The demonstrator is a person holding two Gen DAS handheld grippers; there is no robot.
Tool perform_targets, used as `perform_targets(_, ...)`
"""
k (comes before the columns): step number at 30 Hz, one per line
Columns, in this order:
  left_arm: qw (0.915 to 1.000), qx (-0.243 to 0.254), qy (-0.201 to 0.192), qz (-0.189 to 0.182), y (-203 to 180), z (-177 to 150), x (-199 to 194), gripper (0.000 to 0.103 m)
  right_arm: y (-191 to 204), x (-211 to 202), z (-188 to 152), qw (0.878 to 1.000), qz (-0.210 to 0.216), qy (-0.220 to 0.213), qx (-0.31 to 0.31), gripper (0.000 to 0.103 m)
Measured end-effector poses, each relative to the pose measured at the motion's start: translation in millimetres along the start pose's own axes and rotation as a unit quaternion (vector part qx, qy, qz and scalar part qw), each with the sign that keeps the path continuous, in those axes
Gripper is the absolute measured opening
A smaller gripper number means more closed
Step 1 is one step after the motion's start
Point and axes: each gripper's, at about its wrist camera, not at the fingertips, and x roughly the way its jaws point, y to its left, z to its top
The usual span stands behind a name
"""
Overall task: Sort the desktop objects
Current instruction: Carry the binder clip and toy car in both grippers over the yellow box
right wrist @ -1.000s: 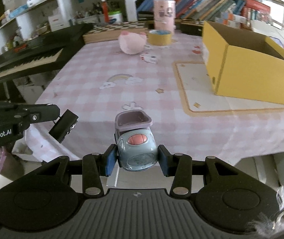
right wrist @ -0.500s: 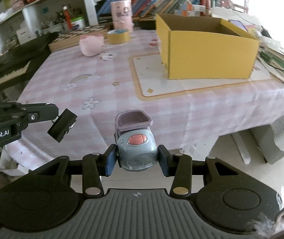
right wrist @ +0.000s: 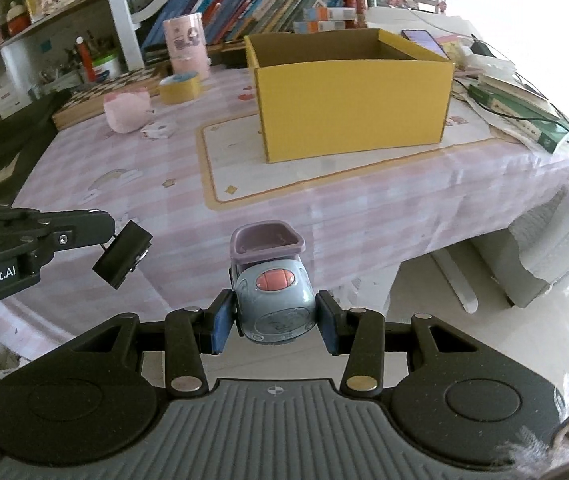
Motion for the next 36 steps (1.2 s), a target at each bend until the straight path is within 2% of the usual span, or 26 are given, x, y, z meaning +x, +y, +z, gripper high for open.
perform_targets(26, 0.9989, 0.038, 0.006, -0.026, -40, 48, 60, 0.0, -69, 25, 38, 0.999, -0.012, 0.004, 0.033, 0.041)
perform_targets(31, 0.9987, 0.042, -0.002, -0.028, -48, 63, 74, 0.0, -84, 33, 54, 1.0, -0.012, -0.002, 0.028, 0.041)
perform_targets(36, 0.9987, 0.035, -0.026, -0.026, -55, 83, 85, 0.0, -99, 36, 74, 1.0, -0.016, -0.021, 0.012, 0.041)
